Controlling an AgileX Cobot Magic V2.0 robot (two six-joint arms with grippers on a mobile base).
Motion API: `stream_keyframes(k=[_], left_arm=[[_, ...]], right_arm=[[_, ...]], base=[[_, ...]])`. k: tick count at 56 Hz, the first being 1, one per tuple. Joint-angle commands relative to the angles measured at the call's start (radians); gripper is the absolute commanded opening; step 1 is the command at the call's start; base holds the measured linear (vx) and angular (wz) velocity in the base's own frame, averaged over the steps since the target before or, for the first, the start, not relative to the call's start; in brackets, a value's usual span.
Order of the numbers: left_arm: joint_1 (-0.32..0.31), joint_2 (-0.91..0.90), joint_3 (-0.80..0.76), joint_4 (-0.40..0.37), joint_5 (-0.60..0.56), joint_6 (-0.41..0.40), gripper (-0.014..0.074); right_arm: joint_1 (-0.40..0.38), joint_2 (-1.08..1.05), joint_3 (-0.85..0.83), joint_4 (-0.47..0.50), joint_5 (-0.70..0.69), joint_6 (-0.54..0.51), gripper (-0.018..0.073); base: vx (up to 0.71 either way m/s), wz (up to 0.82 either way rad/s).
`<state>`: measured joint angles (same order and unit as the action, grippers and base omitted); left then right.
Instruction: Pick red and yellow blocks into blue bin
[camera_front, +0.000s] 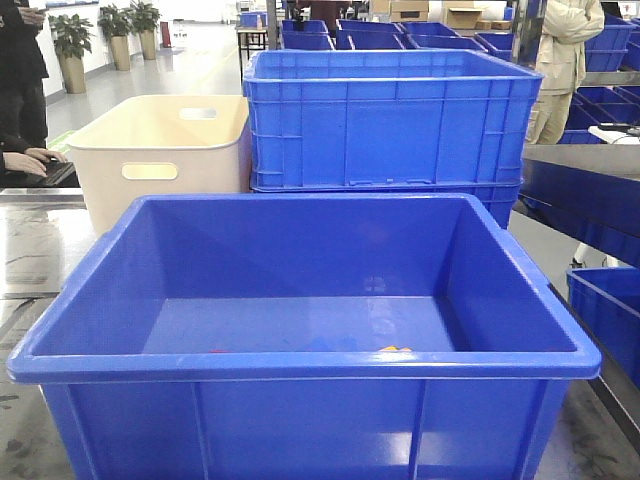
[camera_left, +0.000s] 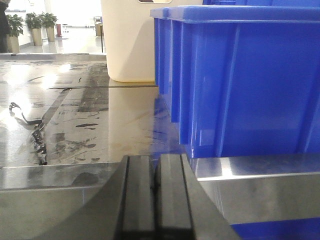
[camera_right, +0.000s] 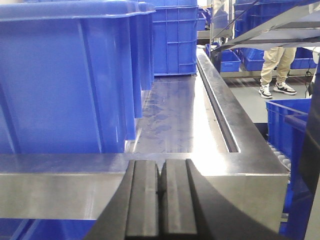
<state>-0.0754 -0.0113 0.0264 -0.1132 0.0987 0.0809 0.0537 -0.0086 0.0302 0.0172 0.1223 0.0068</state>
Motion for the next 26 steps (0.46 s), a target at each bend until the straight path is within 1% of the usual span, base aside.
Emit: stream_keyframes(k=[1, 26], left_arm=[[0.000, -0.007, -0.016, -0.003, -0.080, -0.003, 0.0002], [0.000, -0.007, -0.016, -0.003, -0.080, -0.003, 0.0002]], right_arm=[[-0.004, -0.013, 0.008, -0.006, -0.083, -0.001, -0.0010], [-0.004, -0.013, 0.008, -0.006, -0.083, -0.001, -0.0010]], base=[[0.00, 0.00], [0.00, 0.00]])
